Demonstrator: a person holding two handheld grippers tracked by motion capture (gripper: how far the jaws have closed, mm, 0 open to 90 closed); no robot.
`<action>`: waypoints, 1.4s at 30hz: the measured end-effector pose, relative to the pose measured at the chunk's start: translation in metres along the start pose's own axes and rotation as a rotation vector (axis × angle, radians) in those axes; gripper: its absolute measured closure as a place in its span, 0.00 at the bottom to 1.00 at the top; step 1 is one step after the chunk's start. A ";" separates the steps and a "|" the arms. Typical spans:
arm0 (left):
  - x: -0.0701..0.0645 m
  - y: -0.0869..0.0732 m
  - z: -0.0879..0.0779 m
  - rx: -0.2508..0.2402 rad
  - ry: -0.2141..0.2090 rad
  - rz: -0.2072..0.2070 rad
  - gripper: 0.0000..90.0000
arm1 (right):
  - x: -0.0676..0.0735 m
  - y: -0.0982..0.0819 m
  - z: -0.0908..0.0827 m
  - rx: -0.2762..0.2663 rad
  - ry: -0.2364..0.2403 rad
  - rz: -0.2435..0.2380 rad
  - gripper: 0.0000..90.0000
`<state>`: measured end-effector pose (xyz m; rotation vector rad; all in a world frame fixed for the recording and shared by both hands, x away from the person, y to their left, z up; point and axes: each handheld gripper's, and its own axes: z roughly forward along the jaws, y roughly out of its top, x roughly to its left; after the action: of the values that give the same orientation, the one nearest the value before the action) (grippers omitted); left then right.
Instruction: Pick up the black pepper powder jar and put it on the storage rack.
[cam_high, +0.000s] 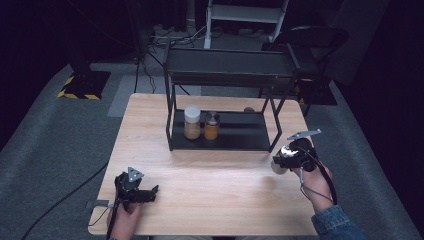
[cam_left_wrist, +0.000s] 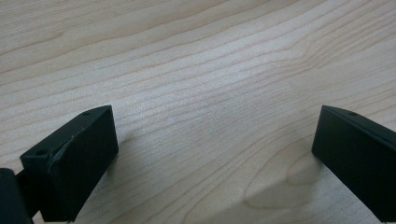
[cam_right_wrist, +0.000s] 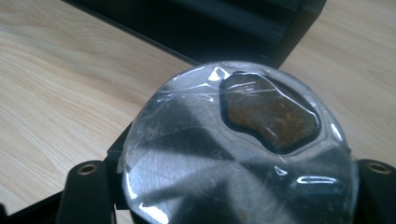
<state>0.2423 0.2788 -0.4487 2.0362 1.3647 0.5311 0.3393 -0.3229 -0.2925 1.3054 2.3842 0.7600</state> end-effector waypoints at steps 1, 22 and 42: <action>0.000 0.000 0.000 0.000 0.000 0.000 0.00 | 0.000 0.002 -0.002 -0.005 0.000 -0.003 0.35; -0.001 0.002 0.002 0.000 0.003 -0.003 0.00 | 0.015 0.062 -0.015 -0.055 0.019 -0.049 0.35; -0.002 0.002 0.002 -0.001 0.008 -0.006 0.00 | 0.021 0.113 0.020 -0.048 0.047 -0.073 0.35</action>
<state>0.2440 0.2760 -0.4487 2.0309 1.3747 0.5372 0.4151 -0.2492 -0.2426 1.1872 2.4197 0.8297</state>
